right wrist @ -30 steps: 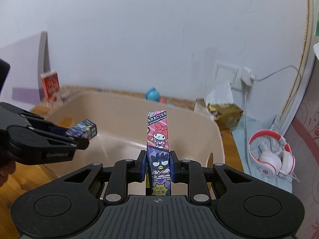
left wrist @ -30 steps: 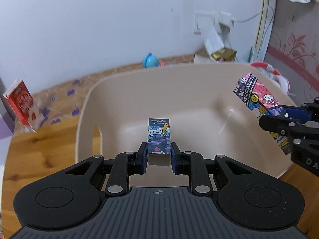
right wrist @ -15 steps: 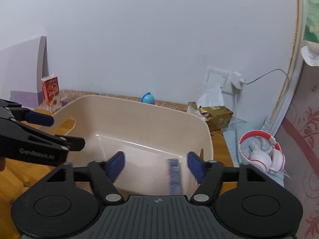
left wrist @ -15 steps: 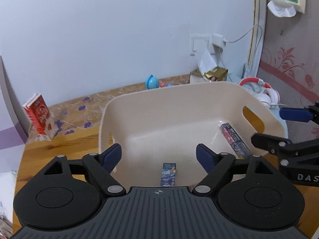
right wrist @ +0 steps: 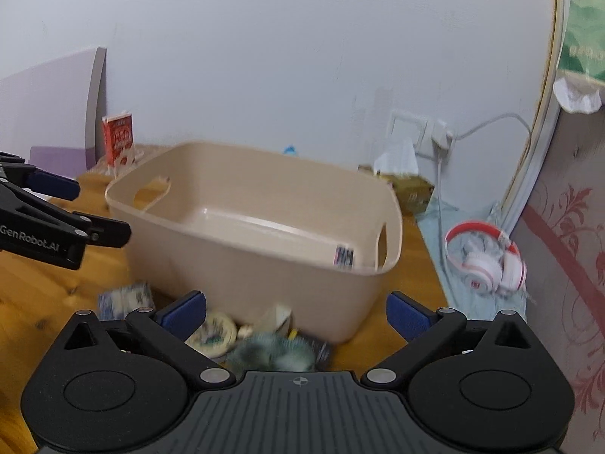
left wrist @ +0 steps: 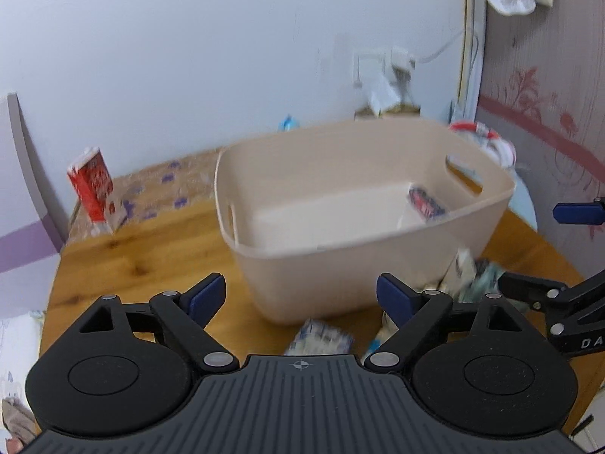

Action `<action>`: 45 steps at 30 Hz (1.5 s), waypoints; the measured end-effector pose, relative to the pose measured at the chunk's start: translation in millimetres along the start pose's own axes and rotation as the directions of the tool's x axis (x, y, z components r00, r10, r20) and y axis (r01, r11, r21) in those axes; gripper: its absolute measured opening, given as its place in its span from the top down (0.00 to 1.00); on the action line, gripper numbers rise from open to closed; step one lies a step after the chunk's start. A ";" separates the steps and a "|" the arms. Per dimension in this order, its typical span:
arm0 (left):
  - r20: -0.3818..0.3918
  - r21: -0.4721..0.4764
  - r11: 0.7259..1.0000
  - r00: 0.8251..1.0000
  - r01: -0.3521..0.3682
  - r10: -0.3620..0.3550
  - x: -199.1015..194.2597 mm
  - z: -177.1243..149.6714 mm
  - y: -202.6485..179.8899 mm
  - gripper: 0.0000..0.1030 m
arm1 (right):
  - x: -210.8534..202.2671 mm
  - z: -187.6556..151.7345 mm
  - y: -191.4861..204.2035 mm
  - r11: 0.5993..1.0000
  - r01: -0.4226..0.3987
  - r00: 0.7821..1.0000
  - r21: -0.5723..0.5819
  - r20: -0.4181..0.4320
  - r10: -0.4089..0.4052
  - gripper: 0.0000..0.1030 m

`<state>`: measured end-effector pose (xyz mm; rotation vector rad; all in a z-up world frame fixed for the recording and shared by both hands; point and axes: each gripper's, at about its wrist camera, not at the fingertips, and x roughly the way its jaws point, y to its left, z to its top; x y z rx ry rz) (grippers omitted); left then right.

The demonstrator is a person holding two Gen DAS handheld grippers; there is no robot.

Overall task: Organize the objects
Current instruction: 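Drop the plaid scrunchie with the right tool while the left drops the blue-white tissue pack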

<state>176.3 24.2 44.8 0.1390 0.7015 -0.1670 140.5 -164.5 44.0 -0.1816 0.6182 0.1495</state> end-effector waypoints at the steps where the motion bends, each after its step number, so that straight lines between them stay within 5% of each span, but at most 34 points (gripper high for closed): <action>1: -0.019 0.002 1.000 1.000 0.002 -0.002 4.8 -5.6 1.3 0.14 | 3.1 -4.7 0.9 1.000 -0.002 1.000 0.004 -0.016 0.002 0.00; 20: -0.204 0.049 0.996 0.977 0.070 -0.059 80.6 -56.2 12.9 0.14 | 59.5 -43.2 8.9 0.998 -0.025 0.984 0.065 -0.173 0.036 0.01; 24: -0.193 0.015 0.994 0.976 0.104 -0.100 82.7 -57.4 17.9 0.27 | 63.0 -45.0 7.2 0.996 -0.031 0.982 0.085 -0.185 0.046 0.28; 26: -0.185 0.009 0.994 0.977 0.109 -0.105 79.7 -57.5 19.2 0.40 | 61.9 -45.9 6.2 0.996 -0.032 0.981 0.086 -0.186 0.048 0.51; 27: -0.181 0.007 0.994 0.978 0.111 -0.108 77.9 -57.6 19.8 0.49 | 60.9 -46.4 6.1 0.996 -0.035 0.981 0.084 -0.188 0.050 0.55; 29: -0.184 0.003 0.994 0.977 0.111 -0.109 75.1 -57.9 20.7 0.54 | 58.1 -47.0 7.1 0.997 -0.036 0.981 0.069 -0.186 0.049 0.81; 34: -0.205 -0.023 0.992 0.970 0.125 -0.127 64.8 -57.1 24.0 0.55 | 43.4 -48.0 8.9 0.998 -0.047 0.987 0.051 -0.153 0.054 0.88; 45: -0.099 0.006 0.997 0.992 0.078 -0.077 11.2 -45.3 11.3 0.55 | -8.1 -32.2 0.2 0.998 -0.038 0.999 0.052 -0.033 0.040 0.88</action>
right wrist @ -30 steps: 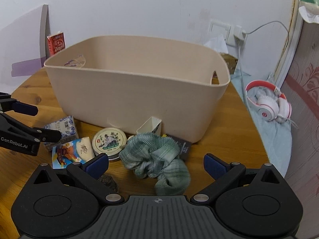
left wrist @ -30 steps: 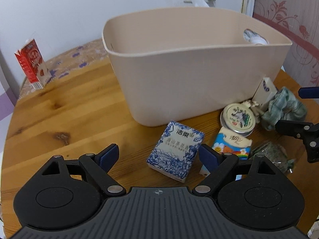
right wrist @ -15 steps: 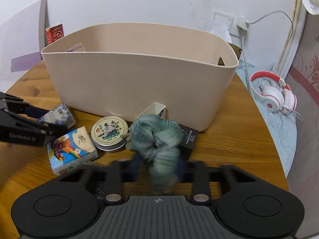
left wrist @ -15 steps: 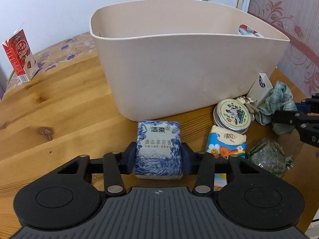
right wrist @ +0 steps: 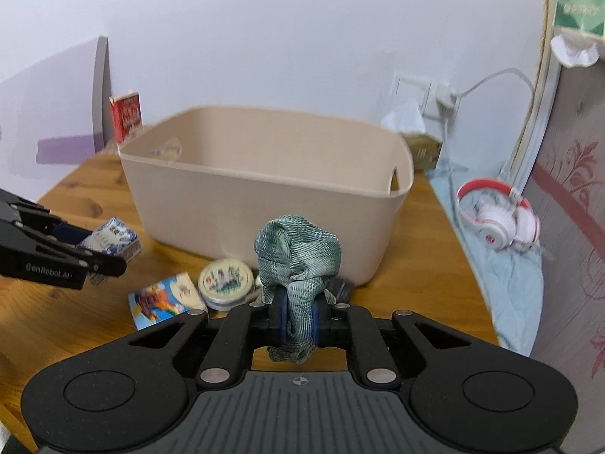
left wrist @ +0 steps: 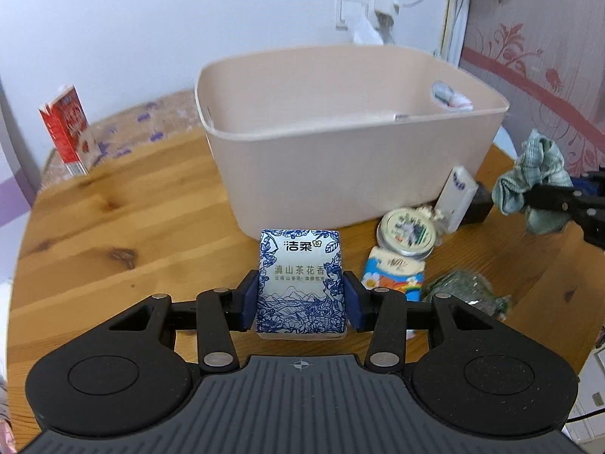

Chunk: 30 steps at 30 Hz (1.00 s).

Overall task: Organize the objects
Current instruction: 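Drop the plaid scrunchie with the right tool while the left drops the blue-white tissue pack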

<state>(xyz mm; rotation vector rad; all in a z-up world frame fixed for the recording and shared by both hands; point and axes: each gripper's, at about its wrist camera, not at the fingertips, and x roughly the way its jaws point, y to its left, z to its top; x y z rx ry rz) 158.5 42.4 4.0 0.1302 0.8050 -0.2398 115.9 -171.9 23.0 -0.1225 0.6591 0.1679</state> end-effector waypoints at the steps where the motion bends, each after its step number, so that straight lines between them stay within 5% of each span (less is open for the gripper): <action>1: 0.015 0.000 1.000 1.000 -0.001 0.001 -5.2 1.3 -0.4 0.55 | -5.6 3.2 -1.0 1.000 0.005 1.000 -0.003 0.016 -0.005 0.88; 8: 0.182 0.013 0.999 0.983 -0.035 0.032 -50.1 34.0 -10.7 0.55 | -27.5 32.7 -13.0 1.000 0.026 0.993 -0.003 0.119 -0.026 0.88; 13: 0.227 0.019 0.998 0.973 -0.052 0.047 -48.4 71.6 -13.7 0.55 | -22.9 60.6 -18.6 1.000 0.024 0.985 0.003 0.173 -0.024 0.88; 22: 0.149 0.042 0.999 0.989 -0.033 0.026 24.2 116.2 -21.1 0.55 | 23.8 99.6 -26.0 1.000 0.026 0.987 0.009 0.157 -0.027 0.88; 30: 0.014 0.024 0.999 0.999 -0.044 0.043 85.2 115.3 -20.5 0.55 | 79.0 102.2 -28.0 0.999 -0.024 0.999 0.036 0.047 0.022 0.87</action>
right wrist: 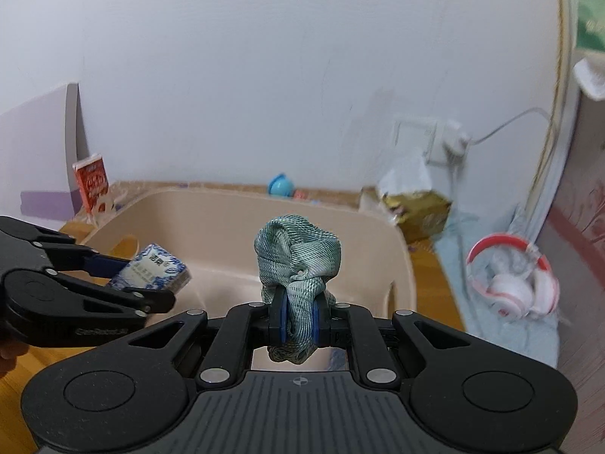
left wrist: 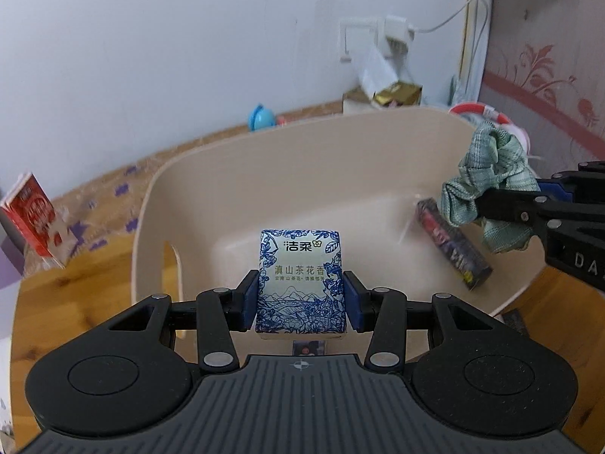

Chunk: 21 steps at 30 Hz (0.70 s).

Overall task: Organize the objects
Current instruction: 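Drop the plaid scrunchie with the right tool while the left drops the blue-white tissue pack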

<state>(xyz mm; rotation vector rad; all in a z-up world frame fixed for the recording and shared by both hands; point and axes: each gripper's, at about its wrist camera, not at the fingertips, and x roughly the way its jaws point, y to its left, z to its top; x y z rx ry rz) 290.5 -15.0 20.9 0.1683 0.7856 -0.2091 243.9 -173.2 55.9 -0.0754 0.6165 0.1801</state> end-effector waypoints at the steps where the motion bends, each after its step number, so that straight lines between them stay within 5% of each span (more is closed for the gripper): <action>1: -0.006 -0.015 1.000 1.000 0.005 -0.005 3.3 -0.6 1.5 0.55 | 3.7 -2.4 0.8 1.000 0.000 1.000 -0.005 -0.012 0.000 0.87; 6: -0.011 -0.041 0.999 1.000 0.012 -0.012 4.0 -2.0 5.2 0.51 | 15.3 -10.1 3.3 1.000 -0.013 0.998 -0.019 -0.058 0.012 0.83; 10: 0.017 -0.059 0.998 1.000 0.008 -0.007 -6.4 -2.0 5.8 0.32 | 10.3 -10.8 4.7 1.000 -0.005 0.999 -0.019 -0.048 0.004 0.61; 14: 0.054 -0.069 0.998 0.999 0.004 -0.001 -24.8 -2.9 7.2 0.27 | -4.2 -9.6 7.1 1.000 0.012 1.000 -0.024 -0.019 -0.012 0.36; 21: 0.109 -0.054 0.999 0.994 -0.001 0.006 -65.4 -16.9 5.2 0.20 | -38.4 -12.5 9.8 1.000 0.017 0.999 -0.020 0.034 -0.017 0.26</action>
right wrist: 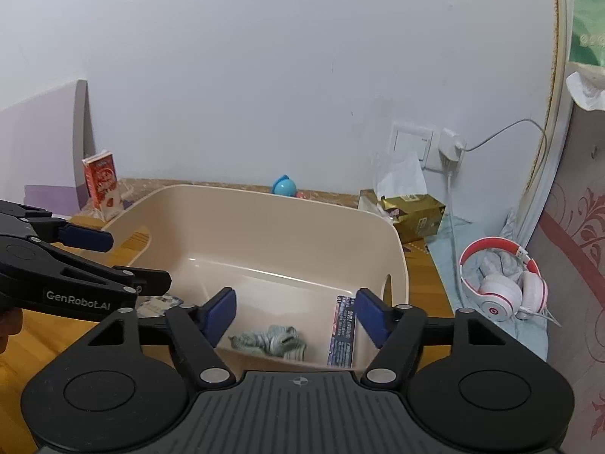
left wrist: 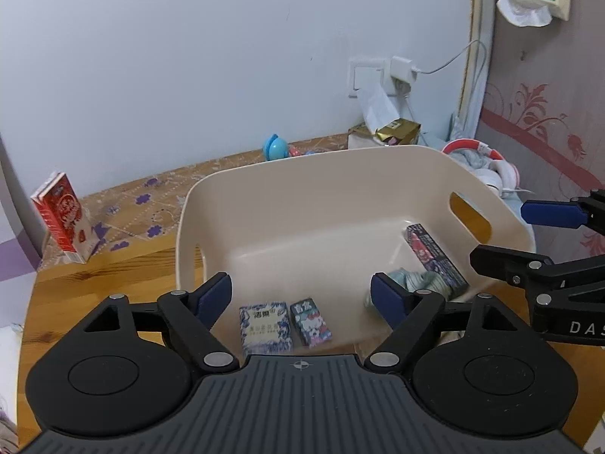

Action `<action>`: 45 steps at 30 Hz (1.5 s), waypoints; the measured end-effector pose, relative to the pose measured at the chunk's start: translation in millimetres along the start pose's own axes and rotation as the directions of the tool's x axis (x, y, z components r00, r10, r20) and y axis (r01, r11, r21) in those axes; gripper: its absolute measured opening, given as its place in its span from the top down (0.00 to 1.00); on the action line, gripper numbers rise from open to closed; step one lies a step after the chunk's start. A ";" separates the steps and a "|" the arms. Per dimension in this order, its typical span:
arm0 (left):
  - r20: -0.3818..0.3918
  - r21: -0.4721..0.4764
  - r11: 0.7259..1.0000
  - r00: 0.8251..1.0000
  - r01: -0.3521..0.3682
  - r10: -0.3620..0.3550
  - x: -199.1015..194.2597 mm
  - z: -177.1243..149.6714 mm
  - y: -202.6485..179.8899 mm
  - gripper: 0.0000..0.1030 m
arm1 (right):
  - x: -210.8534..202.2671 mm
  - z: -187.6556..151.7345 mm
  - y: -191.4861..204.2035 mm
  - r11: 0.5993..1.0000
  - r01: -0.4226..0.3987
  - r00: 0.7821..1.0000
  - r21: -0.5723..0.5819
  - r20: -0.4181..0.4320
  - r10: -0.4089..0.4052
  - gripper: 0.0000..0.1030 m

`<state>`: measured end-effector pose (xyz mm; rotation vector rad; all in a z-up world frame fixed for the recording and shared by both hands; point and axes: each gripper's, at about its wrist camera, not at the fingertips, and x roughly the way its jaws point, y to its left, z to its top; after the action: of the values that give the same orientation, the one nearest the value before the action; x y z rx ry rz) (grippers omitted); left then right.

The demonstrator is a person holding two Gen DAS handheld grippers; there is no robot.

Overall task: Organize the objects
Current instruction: 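Drop the plaid scrunchie with the right tool while the left drops the blue-white tissue pack, then drop the green mesh bag with the right tool while the left drops the cartoon tissue pack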

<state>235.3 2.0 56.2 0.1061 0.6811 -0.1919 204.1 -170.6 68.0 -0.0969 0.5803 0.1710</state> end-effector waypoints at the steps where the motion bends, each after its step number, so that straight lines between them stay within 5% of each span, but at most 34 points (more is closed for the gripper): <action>1: 0.002 0.005 1.000 1.000 0.002 -0.002 -5.1 -2.7 -0.6 0.20 | -6.6 -2.2 1.7 1.000 -0.001 1.000 -0.003 0.005 0.001 0.24; 7: 0.005 0.036 0.999 1.000 0.008 -0.008 -30.4 -26.8 -5.2 0.17 | -33.3 -18.1 13.4 1.000 -0.002 1.000 -0.028 0.008 0.002 0.00; 18: -0.069 0.029 0.999 0.997 0.032 -0.030 -34.3 -84.3 -4.4 0.17 | -41.1 -72.9 31.5 0.998 -0.053 0.991 -0.030 -0.124 0.049 0.00; 30: -0.150 0.022 0.998 0.987 0.056 -0.052 -18.6 -114.7 -2.0 0.17 | -14.2 -121.2 50.7 0.991 -0.131 0.957 0.017 -0.261 0.131 0.00; 45: -0.217 0.056 0.985 0.965 0.165 -0.150 13.7 -124.7 -15.3 0.16 | 16.7 -133.6 37.7 0.999 -0.016 0.966 0.046 -0.256 0.027 0.05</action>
<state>165.8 5.1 -49.4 0.1448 0.8971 -0.3628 139.1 -150.0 -54.1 -0.0706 0.8432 0.1678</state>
